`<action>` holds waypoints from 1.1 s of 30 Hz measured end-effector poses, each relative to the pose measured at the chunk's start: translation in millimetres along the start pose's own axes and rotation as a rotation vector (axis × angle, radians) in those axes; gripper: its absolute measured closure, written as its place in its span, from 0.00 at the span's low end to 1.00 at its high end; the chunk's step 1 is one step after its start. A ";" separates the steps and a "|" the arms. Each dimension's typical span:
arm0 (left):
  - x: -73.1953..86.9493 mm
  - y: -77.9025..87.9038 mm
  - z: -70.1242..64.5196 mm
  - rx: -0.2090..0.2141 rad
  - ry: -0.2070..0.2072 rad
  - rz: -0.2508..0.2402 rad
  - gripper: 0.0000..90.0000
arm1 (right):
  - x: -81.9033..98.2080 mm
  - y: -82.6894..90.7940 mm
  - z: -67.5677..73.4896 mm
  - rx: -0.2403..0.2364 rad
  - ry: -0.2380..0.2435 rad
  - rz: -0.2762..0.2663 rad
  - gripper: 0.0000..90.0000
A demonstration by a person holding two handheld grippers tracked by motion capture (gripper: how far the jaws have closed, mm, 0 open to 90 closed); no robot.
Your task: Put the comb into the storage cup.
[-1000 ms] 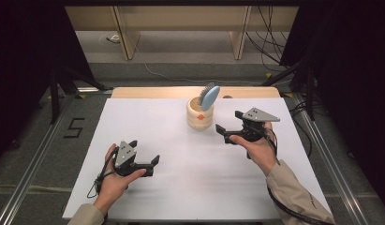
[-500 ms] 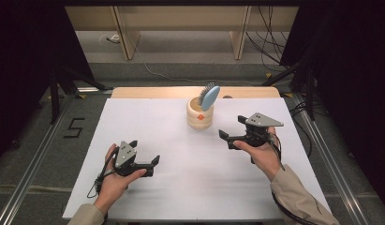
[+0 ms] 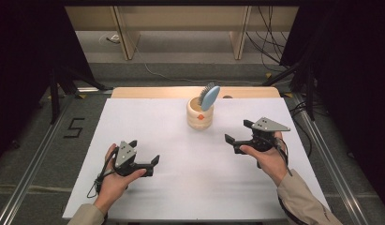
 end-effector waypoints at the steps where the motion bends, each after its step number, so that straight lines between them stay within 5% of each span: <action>1: 0.0 0.0 -0.1 0.001 0.000 0.000 0.00 | 0.9 1.3 0.2 0.000 -0.002 0.002 0.06; 33: 0.6 -0.3 2.4 -0.008 -0.001 0.004 0.00 | 34.6 41.9 -10.6 0.036 -0.028 0.027 0.07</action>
Point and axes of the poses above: each handheld gripper's, and its own axes: y roughly backward along the jaws, x roughly out of its underside, z roughly to its left, the point moved 4 cm from there along -y, roughly forward along the jaws, and after that the axes turned 15 degrees about -x, right-handed, at the moved point
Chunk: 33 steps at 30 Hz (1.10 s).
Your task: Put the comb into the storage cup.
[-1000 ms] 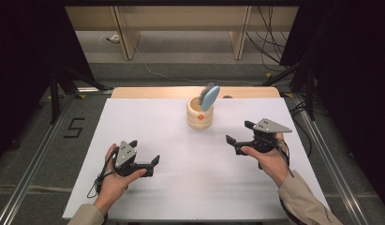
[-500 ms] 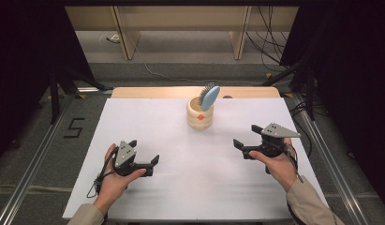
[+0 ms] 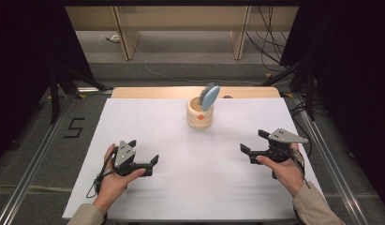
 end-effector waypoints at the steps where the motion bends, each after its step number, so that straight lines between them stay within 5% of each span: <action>1: -0.1 0.1 0.0 0.000 0.000 -0.001 0.00 | 1.0 0.8 -0.4 0.001 0.001 0.002 0.07; 33: 1.8 -0.7 1.8 -0.006 -0.004 0.003 0.00 | 22.0 22.9 1.2 0.022 -0.012 0.010 0.09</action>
Point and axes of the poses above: each handheld gripper's, and its own axes: y roughly backward along the jaws, x roughly out of its underside, z roughly to its left, the point moved 4 cm from there along -y, roughly forward along the jaws, and after that the axes turned 15 degrees about -x, right-handed, at the moved point
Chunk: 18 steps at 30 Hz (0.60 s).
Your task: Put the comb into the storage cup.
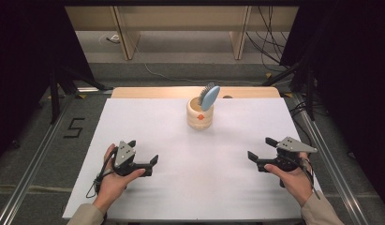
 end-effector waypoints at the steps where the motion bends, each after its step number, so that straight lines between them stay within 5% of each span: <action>1: 0.1 0.0 0.0 0.000 0.000 0.000 0.00 | 0.5 0.3 0.4 0.001 0.001 0.001 0.09; 18: 0.6 -0.5 -0.3 0.000 0.000 0.001 0.00 | 7.5 5.2 1.9 0.008 -0.007 0.001 0.09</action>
Point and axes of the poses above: each handheld gripper's, and its own axes: y roughly backward along the jaws, x roughly out of its underside, z roughly to its left, the point moved 4 cm from there along -y, roughly forward along the jaws, and after that the axes turned 15 degrees about -x, right-handed, at the moved point
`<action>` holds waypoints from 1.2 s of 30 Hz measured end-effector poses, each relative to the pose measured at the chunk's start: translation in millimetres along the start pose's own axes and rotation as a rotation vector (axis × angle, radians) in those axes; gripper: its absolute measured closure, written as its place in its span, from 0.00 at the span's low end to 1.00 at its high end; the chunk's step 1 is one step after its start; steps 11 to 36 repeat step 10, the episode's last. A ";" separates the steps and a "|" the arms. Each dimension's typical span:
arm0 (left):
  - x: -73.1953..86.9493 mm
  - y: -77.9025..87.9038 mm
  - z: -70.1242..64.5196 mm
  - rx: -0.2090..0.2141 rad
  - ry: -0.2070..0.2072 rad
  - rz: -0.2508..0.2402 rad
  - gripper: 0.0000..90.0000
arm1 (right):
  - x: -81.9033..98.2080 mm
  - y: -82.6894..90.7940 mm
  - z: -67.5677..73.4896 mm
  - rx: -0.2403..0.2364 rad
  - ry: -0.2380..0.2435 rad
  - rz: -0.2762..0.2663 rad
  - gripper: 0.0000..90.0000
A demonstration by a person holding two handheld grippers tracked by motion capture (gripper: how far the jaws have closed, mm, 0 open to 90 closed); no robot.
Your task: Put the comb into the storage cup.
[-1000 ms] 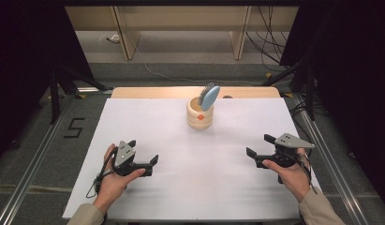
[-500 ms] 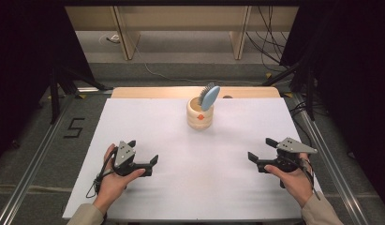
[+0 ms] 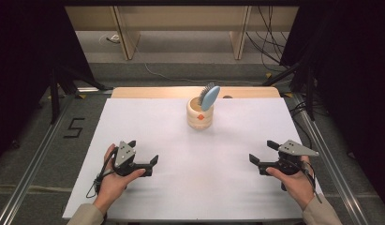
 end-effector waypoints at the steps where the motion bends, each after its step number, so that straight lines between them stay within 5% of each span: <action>1: 0.1 -0.1 -0.1 0.001 0.001 0.000 0.00 | 0.0 0.1 -0.1 0.001 -0.001 0.000 0.09; 36: 0.0 -0.7 -0.9 0.001 0.000 0.001 0.00 | -2.4 0.9 -0.2 0.008 0.005 -0.019 0.09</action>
Point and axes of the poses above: each handheld gripper's, and its own axes: y roughly backward along the jaws, x roughly out of its underside, z roughly to its left, the point moved 4 cm from there along -y, roughly forward along the jaws, and after that the axes turned 15 degrees about -x, right-handed, at the moved point
